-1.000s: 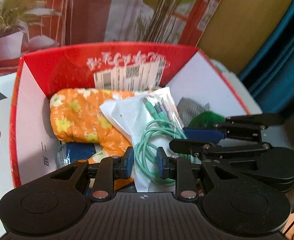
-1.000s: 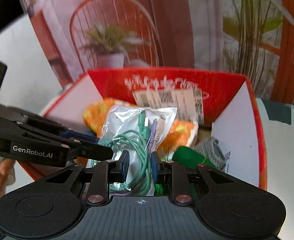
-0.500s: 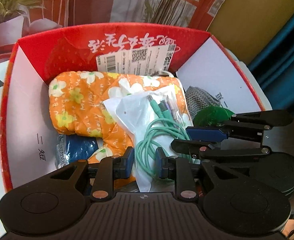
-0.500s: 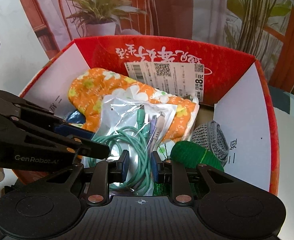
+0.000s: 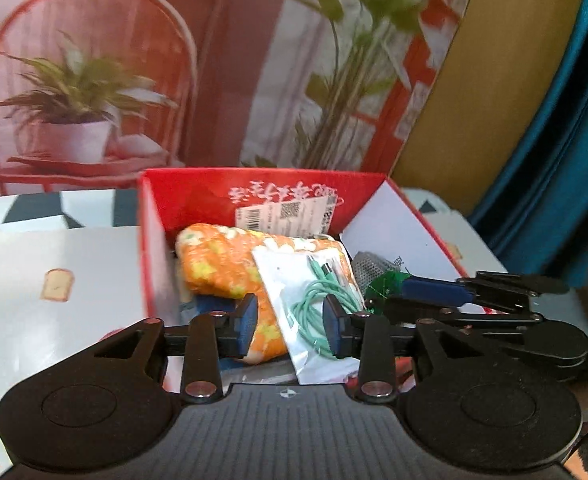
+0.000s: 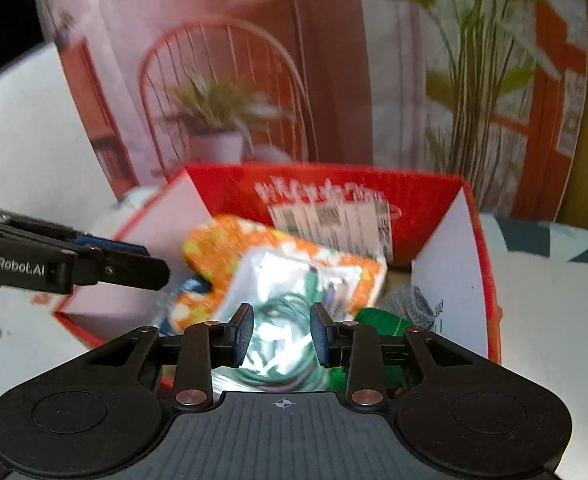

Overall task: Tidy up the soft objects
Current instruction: 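Open both tools to drop the cable bag into the box, then withdraw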

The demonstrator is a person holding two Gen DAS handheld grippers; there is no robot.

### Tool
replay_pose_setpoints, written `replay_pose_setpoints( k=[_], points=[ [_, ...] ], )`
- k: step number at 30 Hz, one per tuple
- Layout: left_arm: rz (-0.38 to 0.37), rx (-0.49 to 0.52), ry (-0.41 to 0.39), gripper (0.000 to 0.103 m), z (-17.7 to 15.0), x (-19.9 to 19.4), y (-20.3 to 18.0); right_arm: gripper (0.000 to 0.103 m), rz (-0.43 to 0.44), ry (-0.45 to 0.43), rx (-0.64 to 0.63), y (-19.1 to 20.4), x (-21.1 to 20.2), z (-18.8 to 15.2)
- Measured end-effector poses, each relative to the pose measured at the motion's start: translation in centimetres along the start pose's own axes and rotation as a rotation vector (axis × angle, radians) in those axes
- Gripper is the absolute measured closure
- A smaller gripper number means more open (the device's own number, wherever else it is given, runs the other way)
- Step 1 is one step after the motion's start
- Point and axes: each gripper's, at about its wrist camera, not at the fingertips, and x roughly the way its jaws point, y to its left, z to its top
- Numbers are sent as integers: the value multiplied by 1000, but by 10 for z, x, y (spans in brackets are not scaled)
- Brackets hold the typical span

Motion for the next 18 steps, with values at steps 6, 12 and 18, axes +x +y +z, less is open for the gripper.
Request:
replay_pose_setpoints(
  k=[6, 12, 18],
  points=[
    [31, -11, -42, 60, -46, -35, -1, 73, 49, -127, -30, 16, -40, -27],
    [69, -53, -70, 59, -85, -53, 5, 73, 44, -145, -63, 34, -56, -61],
    [115, -76, -95, 42, -106, -60, 12, 64, 44, -75, -39, 40, -47, -91]
  ],
)
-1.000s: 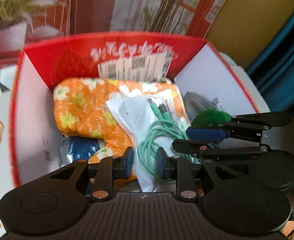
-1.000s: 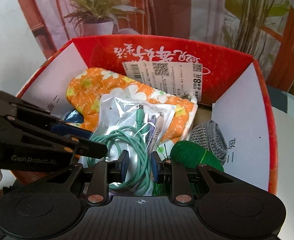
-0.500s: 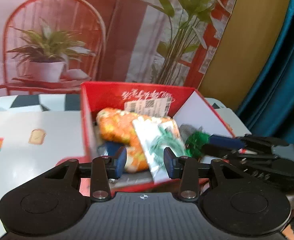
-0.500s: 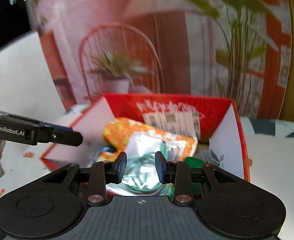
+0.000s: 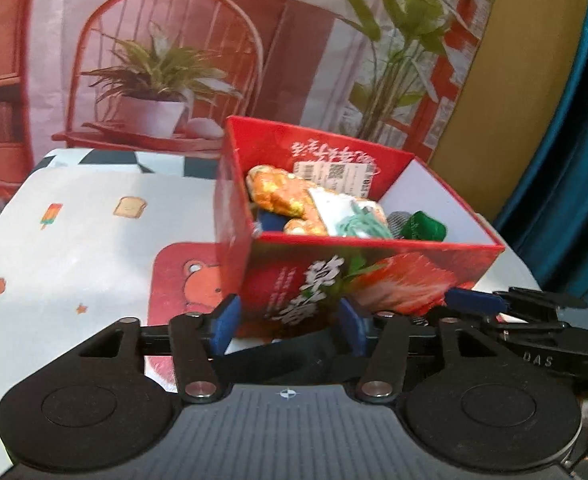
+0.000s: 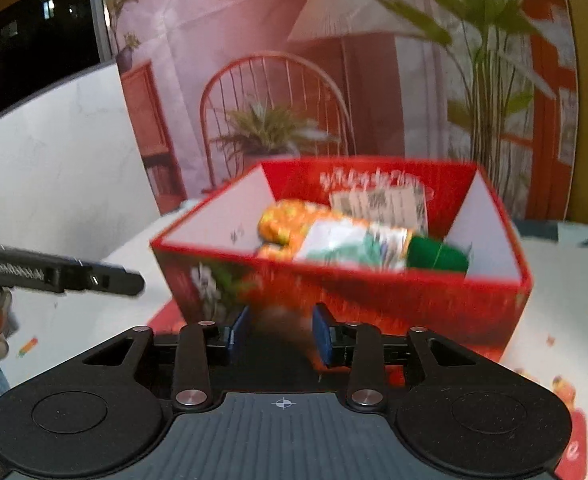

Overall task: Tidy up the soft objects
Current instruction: 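Open both tools to drop the cable bag into the box, then withdraw, then lower the left tool onto the black eye mask and close on its strap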

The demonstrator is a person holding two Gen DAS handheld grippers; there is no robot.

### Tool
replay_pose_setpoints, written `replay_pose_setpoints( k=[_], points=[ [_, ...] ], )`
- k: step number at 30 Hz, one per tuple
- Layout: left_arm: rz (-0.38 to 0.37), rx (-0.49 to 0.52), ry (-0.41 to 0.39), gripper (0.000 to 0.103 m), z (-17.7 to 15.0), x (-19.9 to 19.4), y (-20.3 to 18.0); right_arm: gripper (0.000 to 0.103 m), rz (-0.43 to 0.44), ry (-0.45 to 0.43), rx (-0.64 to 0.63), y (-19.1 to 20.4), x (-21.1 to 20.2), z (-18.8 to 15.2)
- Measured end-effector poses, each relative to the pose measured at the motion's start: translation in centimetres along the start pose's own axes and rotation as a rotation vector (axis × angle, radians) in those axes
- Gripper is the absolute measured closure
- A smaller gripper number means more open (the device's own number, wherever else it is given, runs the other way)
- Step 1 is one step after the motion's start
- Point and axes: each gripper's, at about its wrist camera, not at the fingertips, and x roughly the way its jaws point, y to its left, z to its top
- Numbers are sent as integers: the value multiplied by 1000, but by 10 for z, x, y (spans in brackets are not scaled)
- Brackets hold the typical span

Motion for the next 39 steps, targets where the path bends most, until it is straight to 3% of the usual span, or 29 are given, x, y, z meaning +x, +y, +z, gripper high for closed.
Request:
replay_pose_setpoints(
  k=[3, 4, 16, 28, 32, 39],
  points=[
    [21, -21, 32, 42, -8, 5, 6, 45, -15, 24, 12, 1, 7, -12],
    [23, -35, 52, 42, -10, 7, 9, 45, -18, 27, 13, 0, 9, -15],
    [16, -200, 141, 42, -36, 26, 39, 50, -69, 140, 5, 1, 40, -45],
    [30, -350, 201, 38, -55, 37, 61, 51, -54, 147, 28, -4, 42, -50],
    [16, -319, 190, 28, -55, 39, 56, 51, -51, 149, 35, -5, 43, -51],
    [25, -271, 185, 29, -58, 43, 46, 53, -46, 151, 55, -6, 43, -51]
  ],
)
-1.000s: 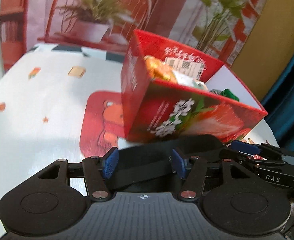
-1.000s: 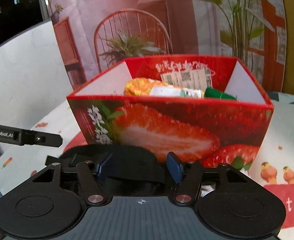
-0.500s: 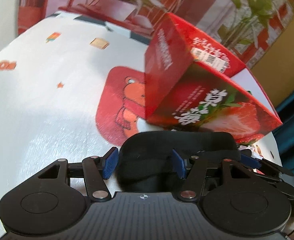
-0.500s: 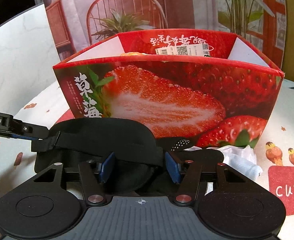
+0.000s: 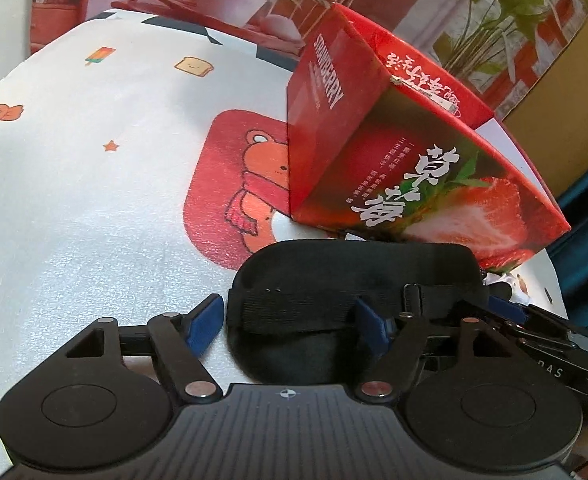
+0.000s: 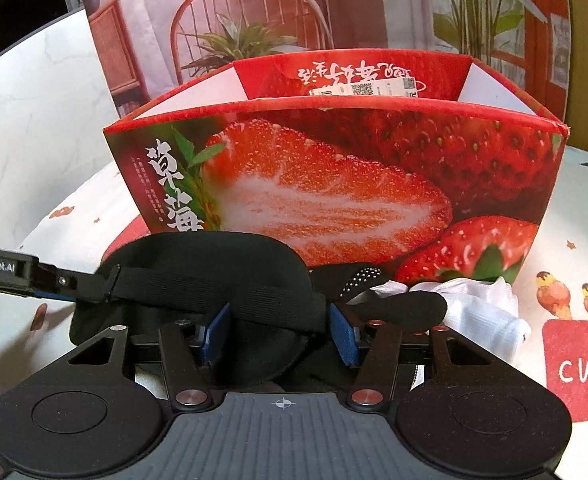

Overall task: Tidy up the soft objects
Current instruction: 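Lower the left tool onto the black eye mask and close on its strap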

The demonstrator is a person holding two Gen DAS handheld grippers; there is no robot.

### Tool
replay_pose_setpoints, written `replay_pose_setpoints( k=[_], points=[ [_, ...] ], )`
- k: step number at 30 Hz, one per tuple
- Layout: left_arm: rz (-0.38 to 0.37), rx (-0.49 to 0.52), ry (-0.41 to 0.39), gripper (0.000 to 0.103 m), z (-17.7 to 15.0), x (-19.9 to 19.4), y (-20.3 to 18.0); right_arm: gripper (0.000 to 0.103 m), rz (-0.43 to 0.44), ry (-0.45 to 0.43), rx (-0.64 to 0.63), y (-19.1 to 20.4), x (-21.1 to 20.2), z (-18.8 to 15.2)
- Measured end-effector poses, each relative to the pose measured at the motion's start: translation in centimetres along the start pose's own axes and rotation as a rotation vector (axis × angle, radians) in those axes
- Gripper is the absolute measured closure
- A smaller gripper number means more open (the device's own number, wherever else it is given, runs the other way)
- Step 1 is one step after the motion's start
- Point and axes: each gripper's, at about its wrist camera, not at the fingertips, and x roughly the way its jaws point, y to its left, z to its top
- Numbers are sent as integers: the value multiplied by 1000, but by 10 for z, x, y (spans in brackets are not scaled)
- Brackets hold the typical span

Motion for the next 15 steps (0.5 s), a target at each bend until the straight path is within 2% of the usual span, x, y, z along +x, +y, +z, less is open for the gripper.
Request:
replay_pose_setpoints(
  k=[9, 11, 13, 15],
  points=[
    [-6, 1, -9, 31, 0, 1, 2, 53, 13, 4, 28, -3, 0, -1],
    [-20, -6, -8, 40, -1, 1, 3, 54, 14, 6, 33, -3, 1, -1],
    [-14, -14, -10, 45, -1, 0, 4, 59, 20, 10, 34, -2, 0, 0],
    [0, -23, -9, 60, 0, 0, 6, 63, 27, 9, 33, 0, -3, 1]
  ],
)
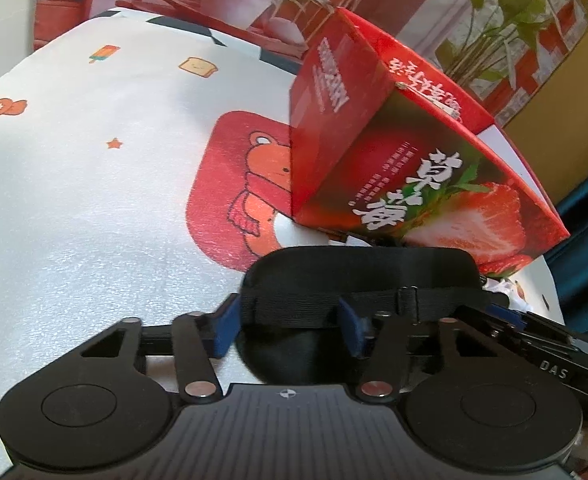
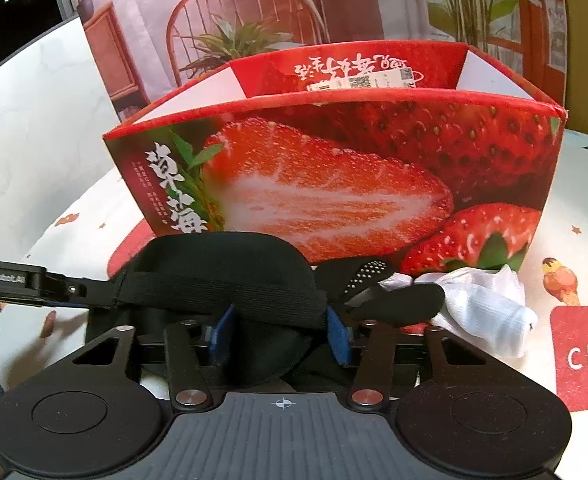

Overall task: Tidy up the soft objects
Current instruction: 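Lower the left tool onto the black eye mask and close on its strap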

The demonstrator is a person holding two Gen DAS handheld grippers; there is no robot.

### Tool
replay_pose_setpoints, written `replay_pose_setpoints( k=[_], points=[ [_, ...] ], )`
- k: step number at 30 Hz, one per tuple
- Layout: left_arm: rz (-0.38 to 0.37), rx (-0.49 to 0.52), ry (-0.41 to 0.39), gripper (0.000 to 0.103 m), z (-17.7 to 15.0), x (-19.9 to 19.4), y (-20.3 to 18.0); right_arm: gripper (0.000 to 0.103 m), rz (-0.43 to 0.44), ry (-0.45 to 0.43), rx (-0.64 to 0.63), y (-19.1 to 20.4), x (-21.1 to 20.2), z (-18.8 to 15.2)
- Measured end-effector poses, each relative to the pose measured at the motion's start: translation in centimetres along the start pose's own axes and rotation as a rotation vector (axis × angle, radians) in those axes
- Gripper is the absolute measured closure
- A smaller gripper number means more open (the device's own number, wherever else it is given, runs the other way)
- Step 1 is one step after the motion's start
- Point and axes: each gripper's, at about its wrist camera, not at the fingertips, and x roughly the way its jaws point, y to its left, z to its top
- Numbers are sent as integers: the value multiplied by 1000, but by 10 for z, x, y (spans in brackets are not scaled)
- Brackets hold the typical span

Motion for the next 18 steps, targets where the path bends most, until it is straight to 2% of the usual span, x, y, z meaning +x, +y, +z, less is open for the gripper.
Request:
replay_pose_setpoints(
  k=[2, 5, 18],
  points=[
    [12, -7, 6, 70, 0, 0, 2, 64, 3, -1, -3, 1, -2, 1],
    [10, -8, 6, 70, -1, 0, 3, 67, 14, -5, 8, 0, -4, 3],
    [14, 13, 1, 70, -2, 1, 0, 68, 22, -8, 45, -2, -5, 1]
  ],
)
